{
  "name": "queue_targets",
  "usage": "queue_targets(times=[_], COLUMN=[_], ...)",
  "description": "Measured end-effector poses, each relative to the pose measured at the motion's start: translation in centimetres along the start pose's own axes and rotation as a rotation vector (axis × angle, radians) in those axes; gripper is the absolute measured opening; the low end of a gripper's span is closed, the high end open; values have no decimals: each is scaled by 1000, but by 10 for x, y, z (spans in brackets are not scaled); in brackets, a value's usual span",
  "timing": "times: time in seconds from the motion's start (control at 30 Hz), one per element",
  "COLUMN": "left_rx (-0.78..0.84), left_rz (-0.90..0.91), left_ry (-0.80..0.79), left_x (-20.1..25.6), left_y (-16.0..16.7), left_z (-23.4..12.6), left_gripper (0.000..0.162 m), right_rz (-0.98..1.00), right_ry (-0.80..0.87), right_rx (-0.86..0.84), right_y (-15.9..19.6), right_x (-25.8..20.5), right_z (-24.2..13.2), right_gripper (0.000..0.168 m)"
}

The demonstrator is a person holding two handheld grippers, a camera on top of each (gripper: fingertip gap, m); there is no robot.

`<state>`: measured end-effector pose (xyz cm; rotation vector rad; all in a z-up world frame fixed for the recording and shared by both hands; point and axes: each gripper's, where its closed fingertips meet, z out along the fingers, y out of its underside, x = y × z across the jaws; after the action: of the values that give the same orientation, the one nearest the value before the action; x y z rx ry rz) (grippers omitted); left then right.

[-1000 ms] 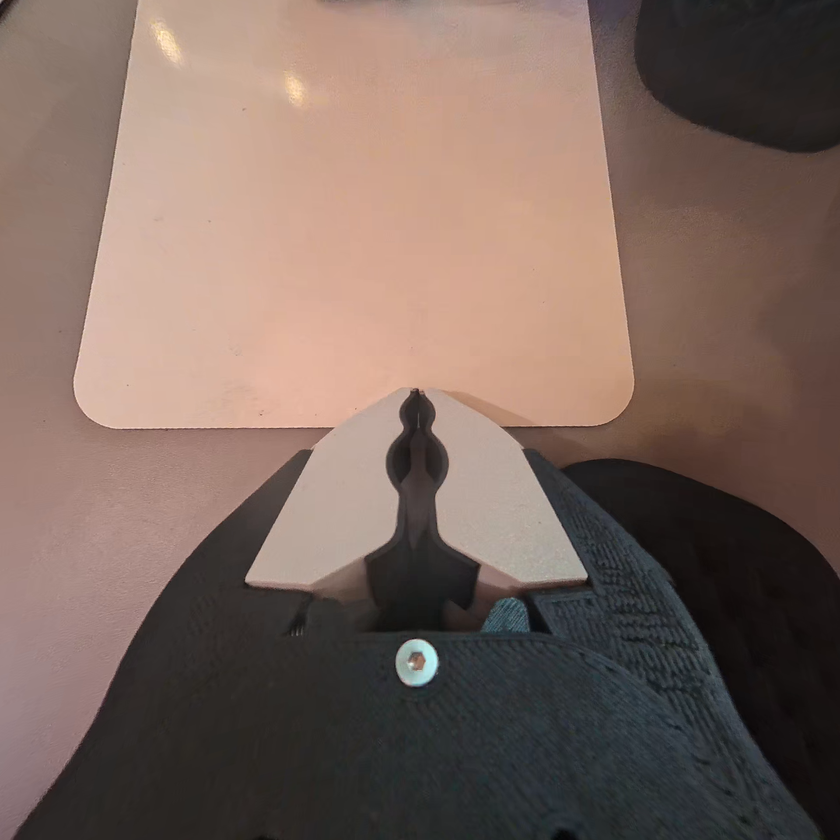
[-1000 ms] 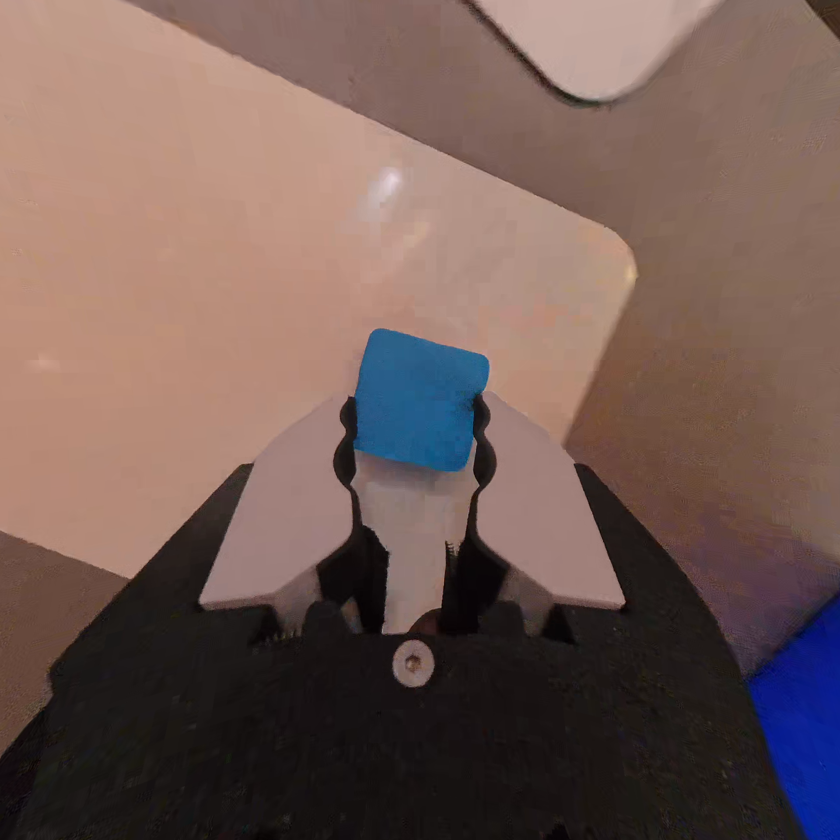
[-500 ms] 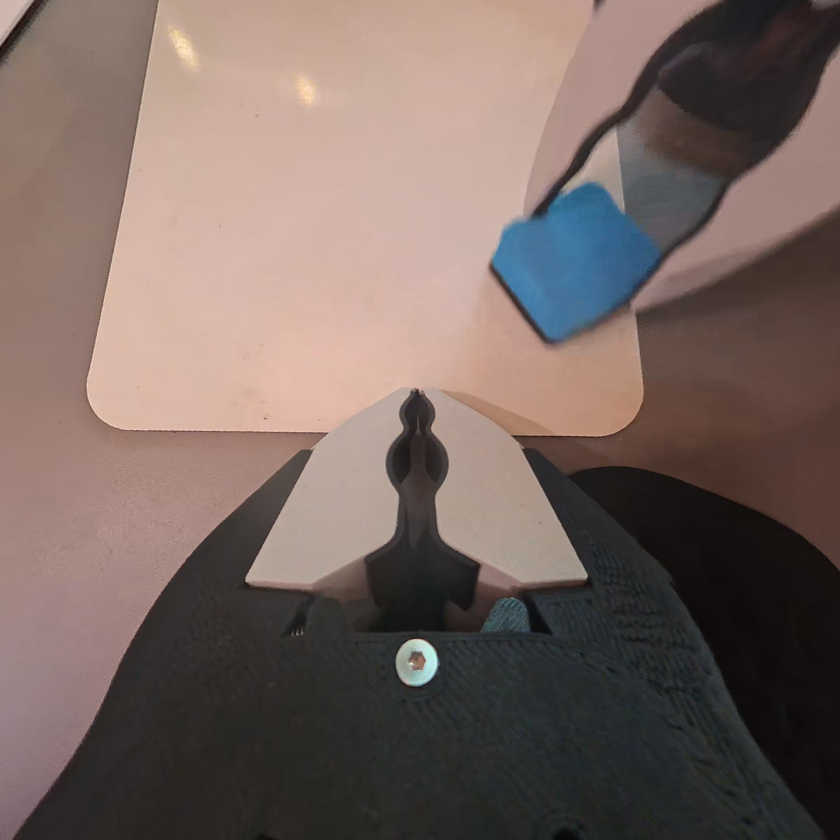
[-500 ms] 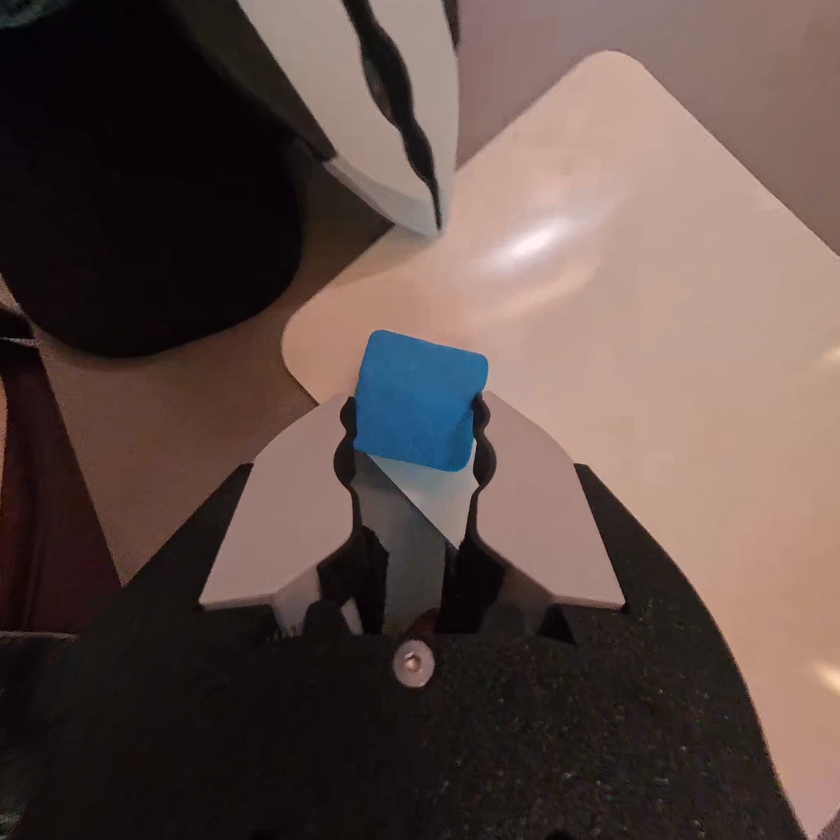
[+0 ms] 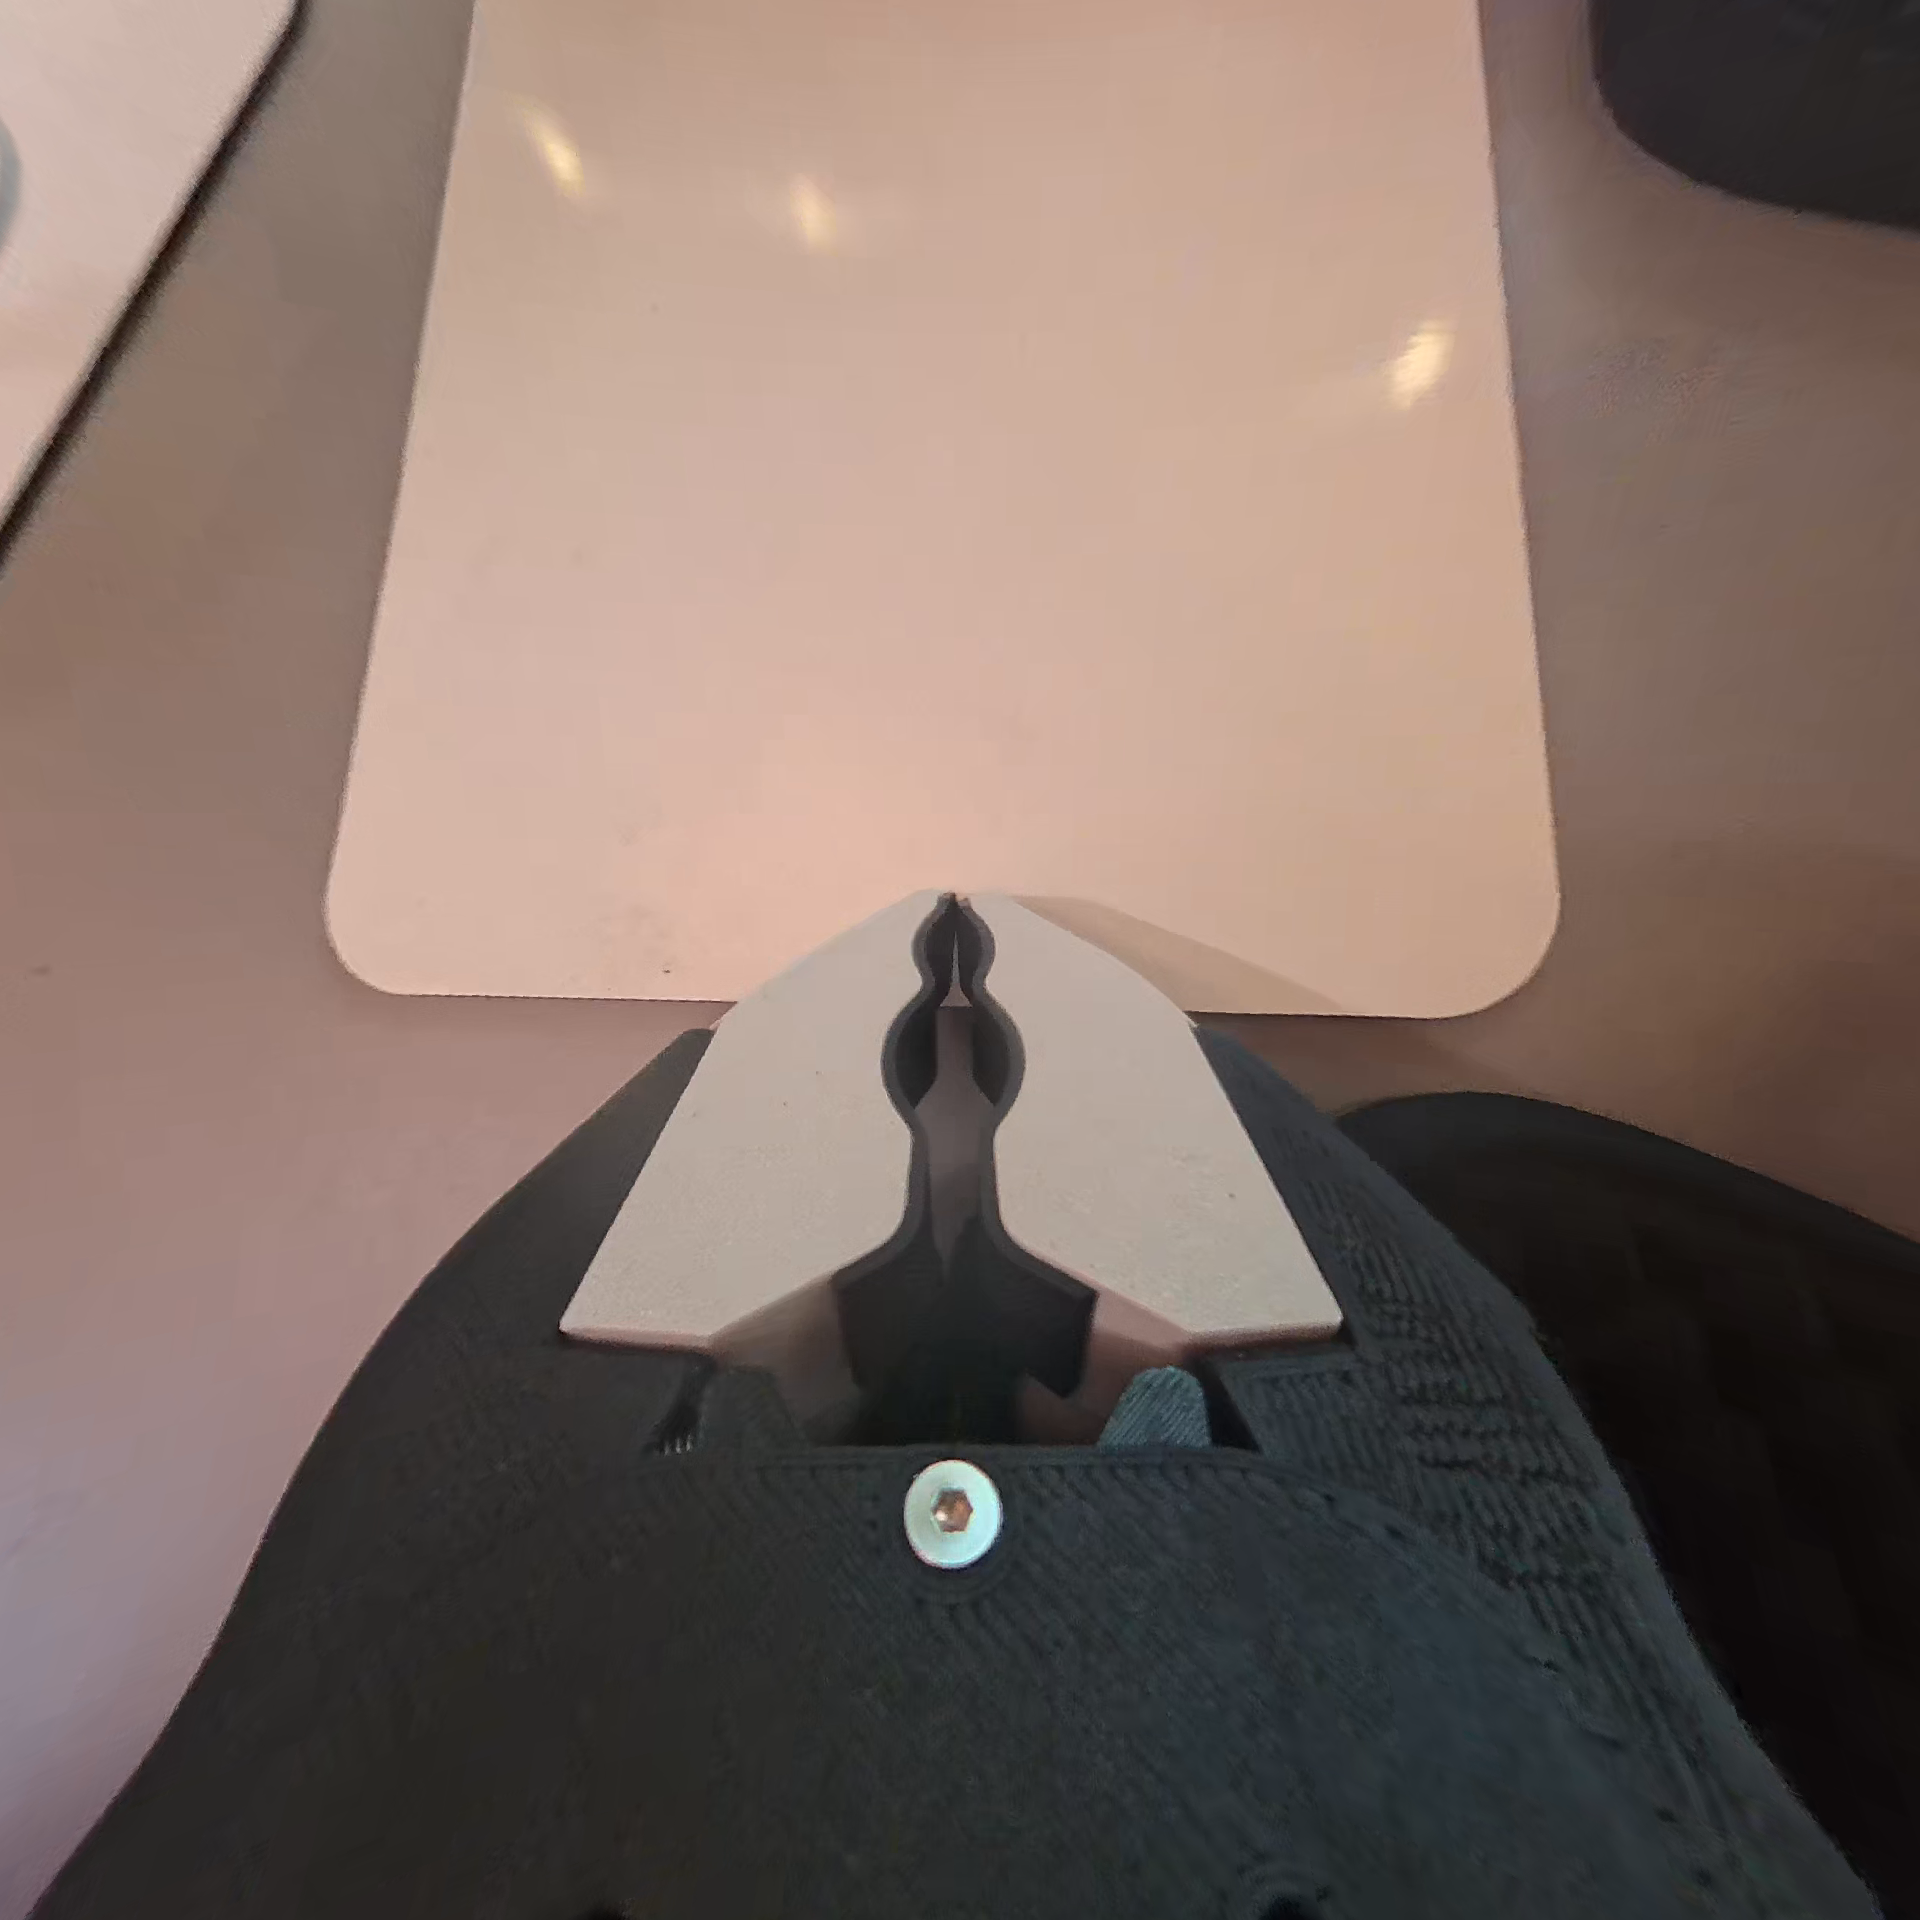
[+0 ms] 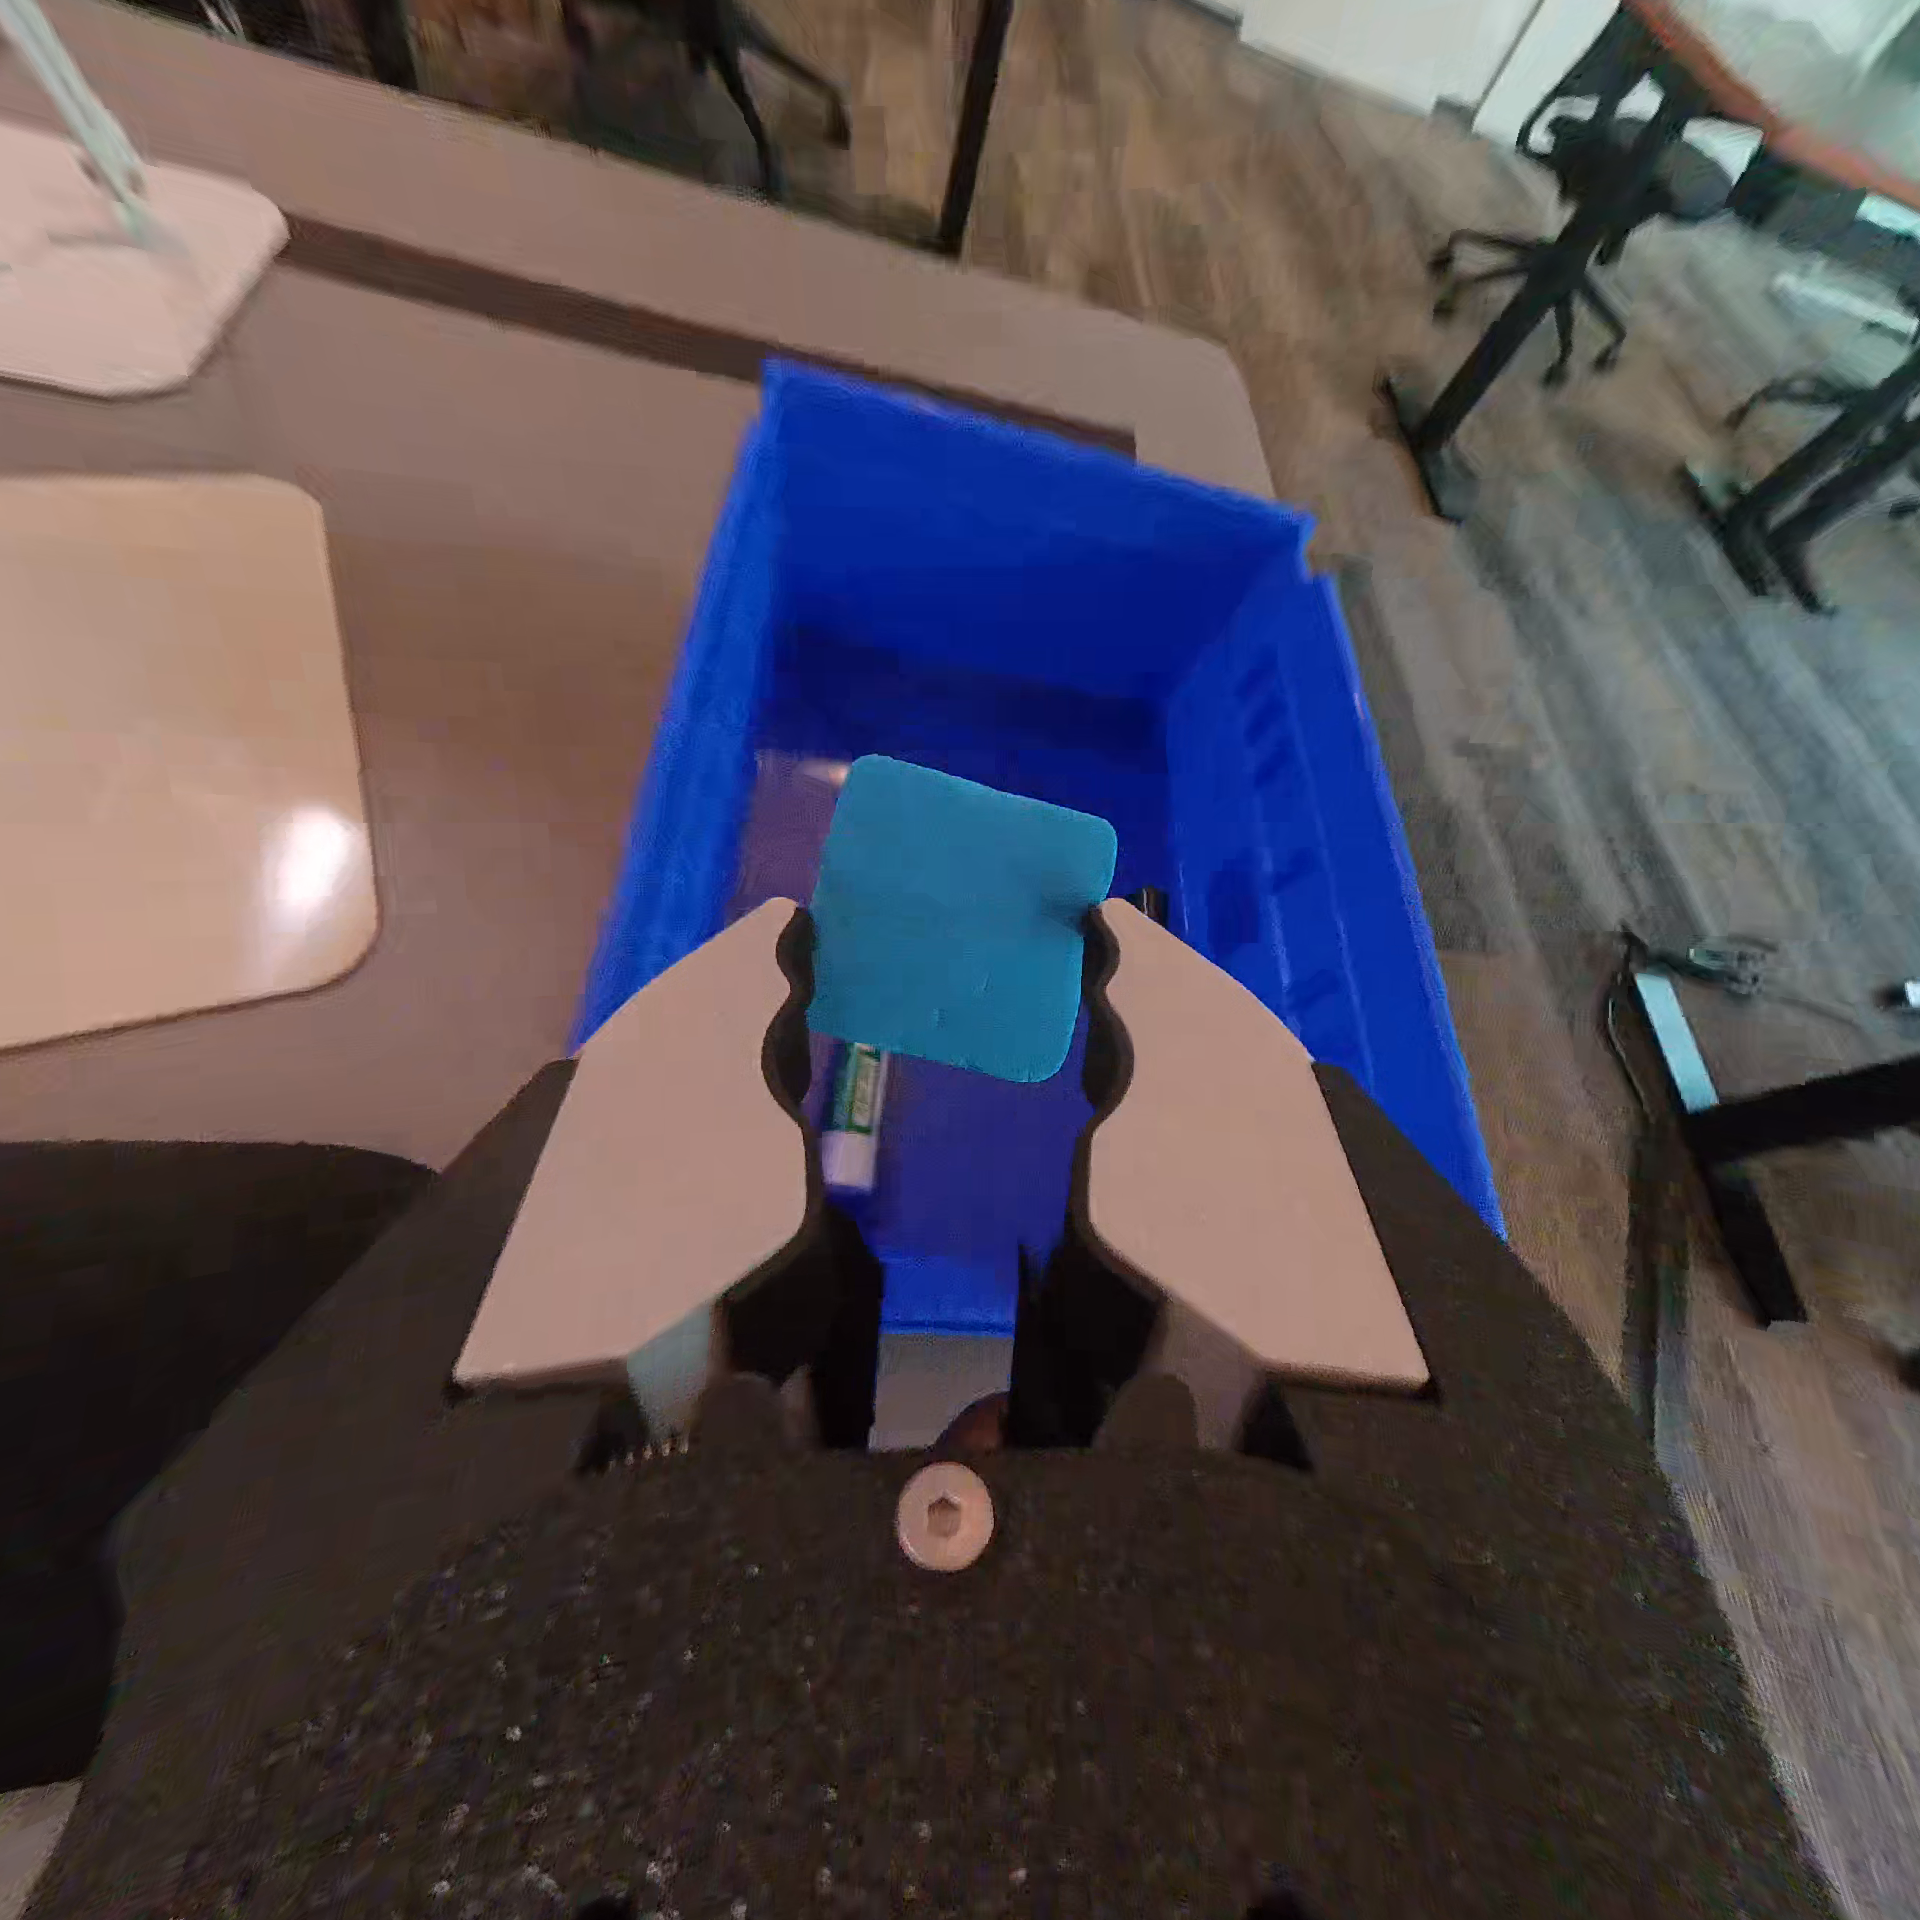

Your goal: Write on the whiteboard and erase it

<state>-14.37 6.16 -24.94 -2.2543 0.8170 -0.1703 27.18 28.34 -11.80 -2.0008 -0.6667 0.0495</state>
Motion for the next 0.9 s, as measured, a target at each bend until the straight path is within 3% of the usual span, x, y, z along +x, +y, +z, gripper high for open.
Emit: queue_targets(times=[0.1,0.23,0.33,0.4,0.47,0.53,0.63,0.77,0.9], left_rx=[66,262,353,389,388,295,104,-118,-228], left_rz=[-10,-84,-138,-226,-309,-327,-384,-396,-376], left_ry=[-108,-242,-457,-651,-835,-944,-1000,-761,-696], left_x=[-9,-7,-18,-33,-48,-58,-65,-40,-30], left_y=[-14,-54,-65,-53,-30,-6,40,82,110], left_z=[-13,-68,-133,-178,-217,-238,-243,-203,-179], left_gripper=[14,45,58,69,81,87,89,89,78], right_rz=[5,30,115,205,317,449,467,212,36], right_ry=[-40,-125,-97,-76,-38,-73,-241,-292,-162], right_rx=[-176,-329,-191,-41,157,383,516,270,126], right_y=[49,83,64,45,26,9,3,38,60], right_x=[15,17,29,37,46,40,-7,-71,-79], right_z=[34,59,56,42,20,-9,-36,-20,2], right_gripper=[51,53,81,92,95,86,78,91,80])
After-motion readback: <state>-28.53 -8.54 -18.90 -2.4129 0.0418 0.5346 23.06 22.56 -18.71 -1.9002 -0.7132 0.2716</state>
